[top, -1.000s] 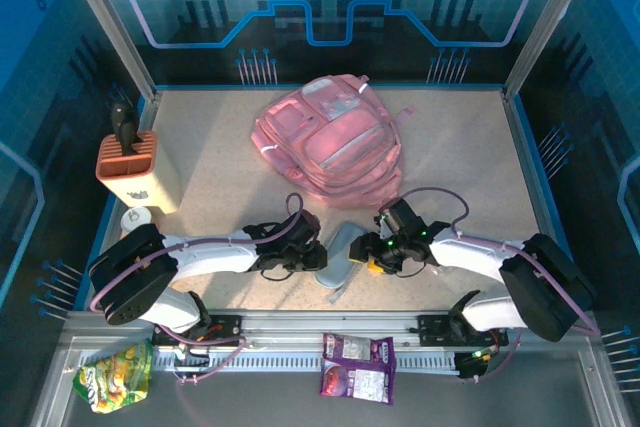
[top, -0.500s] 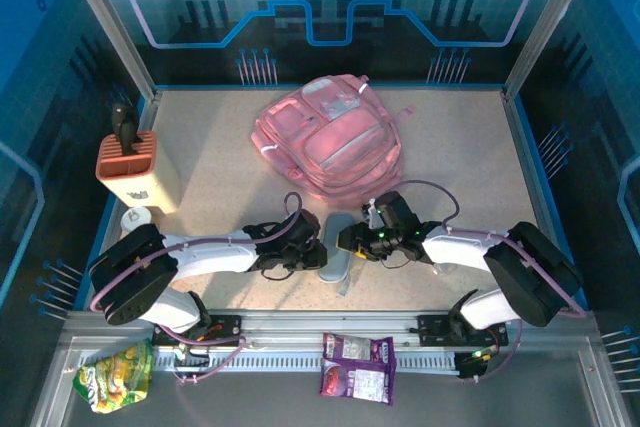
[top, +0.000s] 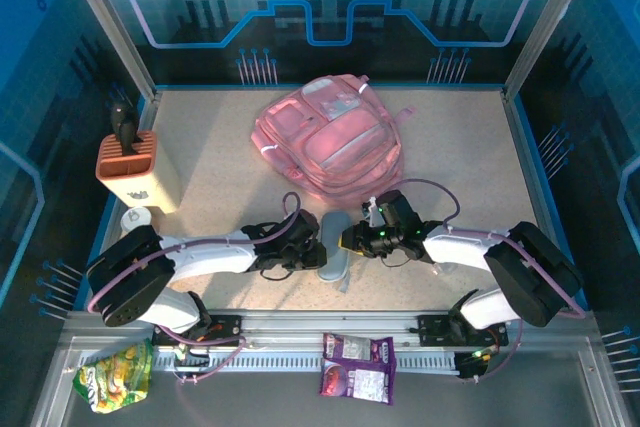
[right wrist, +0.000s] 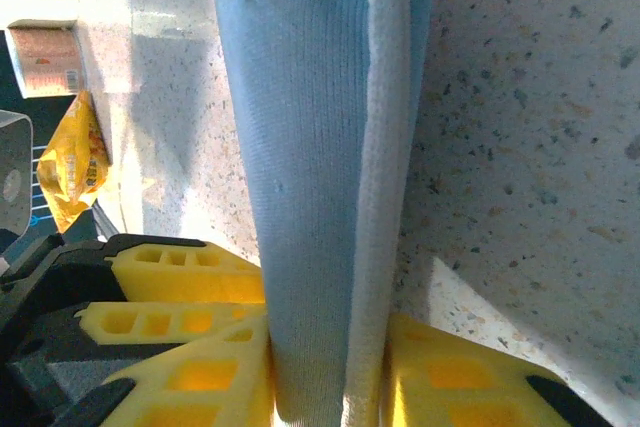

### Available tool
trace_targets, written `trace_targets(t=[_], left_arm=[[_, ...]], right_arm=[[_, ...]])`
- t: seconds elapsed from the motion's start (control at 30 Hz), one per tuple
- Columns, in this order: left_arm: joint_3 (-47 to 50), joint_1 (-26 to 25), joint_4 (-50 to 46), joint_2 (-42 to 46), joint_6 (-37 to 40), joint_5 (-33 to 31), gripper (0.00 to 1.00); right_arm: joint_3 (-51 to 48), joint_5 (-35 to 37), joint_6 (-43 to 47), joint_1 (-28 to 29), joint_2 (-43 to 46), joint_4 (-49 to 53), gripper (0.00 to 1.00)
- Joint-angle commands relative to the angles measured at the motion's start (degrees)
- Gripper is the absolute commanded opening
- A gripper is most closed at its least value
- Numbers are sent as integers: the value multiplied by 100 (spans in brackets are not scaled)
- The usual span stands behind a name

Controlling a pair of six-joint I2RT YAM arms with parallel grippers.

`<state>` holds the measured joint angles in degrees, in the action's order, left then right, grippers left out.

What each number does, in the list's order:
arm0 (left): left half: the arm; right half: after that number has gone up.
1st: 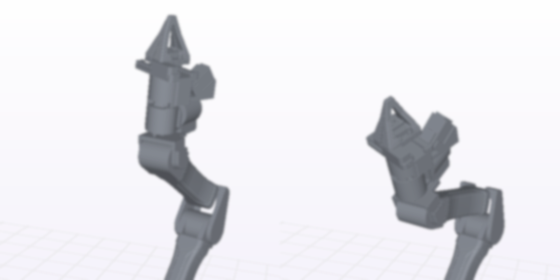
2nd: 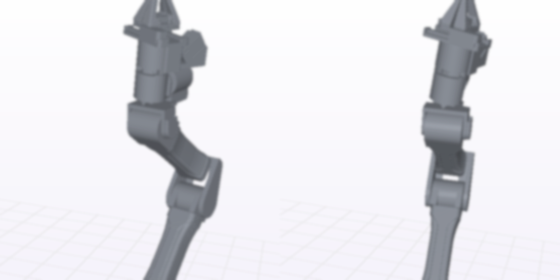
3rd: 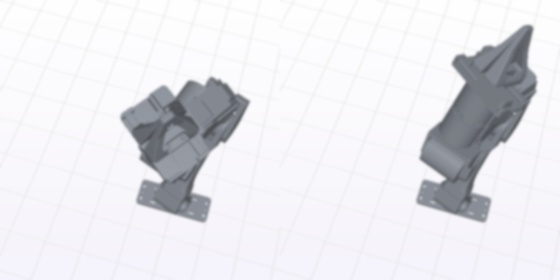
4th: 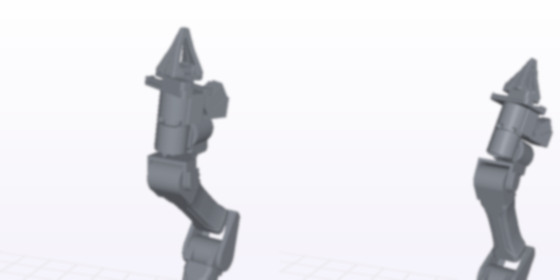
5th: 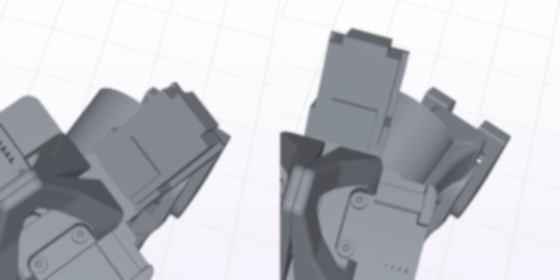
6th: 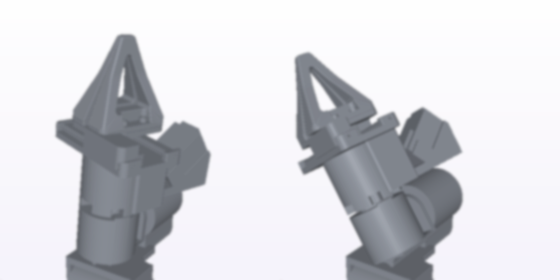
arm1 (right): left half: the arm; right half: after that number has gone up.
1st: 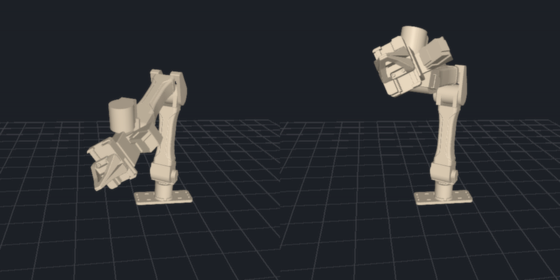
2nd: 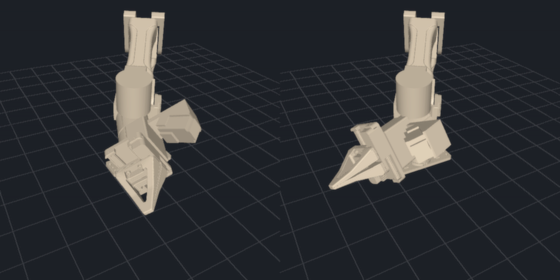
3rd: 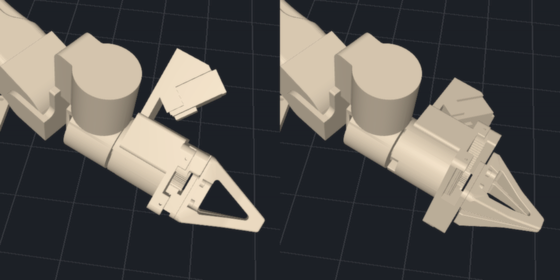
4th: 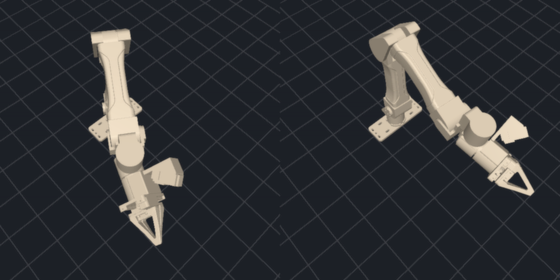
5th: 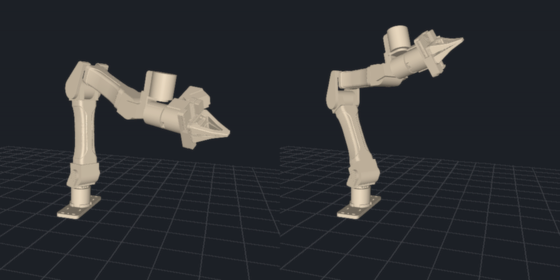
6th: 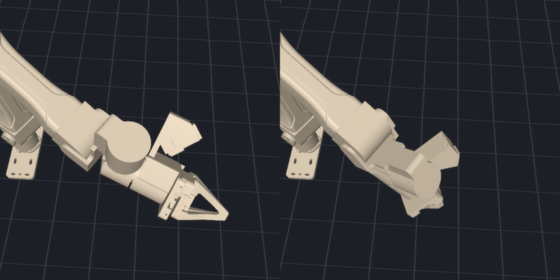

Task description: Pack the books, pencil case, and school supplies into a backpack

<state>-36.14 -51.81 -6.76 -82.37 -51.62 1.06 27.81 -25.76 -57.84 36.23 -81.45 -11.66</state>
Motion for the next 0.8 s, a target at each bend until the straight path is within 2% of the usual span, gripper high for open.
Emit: trace_targets(t=[0.0,0.13,0.33,0.57,0.77], left_arm=[[140,-5,-307,303,-29,-206,31],[156,0,-395,714,67,-496,40],[-422,120,-1265,1237,723,-1298,49],[-1235,637,-1387,1350,2481,-1906,58],[-2195,860,-1112,414,4187,-2106,65]], right_arm=[[-45,-384,76,-140,239,-346,28],[-27,-423,212,-287,517,-119,27],[76,-672,383,-816,1046,436,27],[455,-906,894,-1638,1811,1804,27],[498,-1275,1063,-2283,2000,2221,27]])
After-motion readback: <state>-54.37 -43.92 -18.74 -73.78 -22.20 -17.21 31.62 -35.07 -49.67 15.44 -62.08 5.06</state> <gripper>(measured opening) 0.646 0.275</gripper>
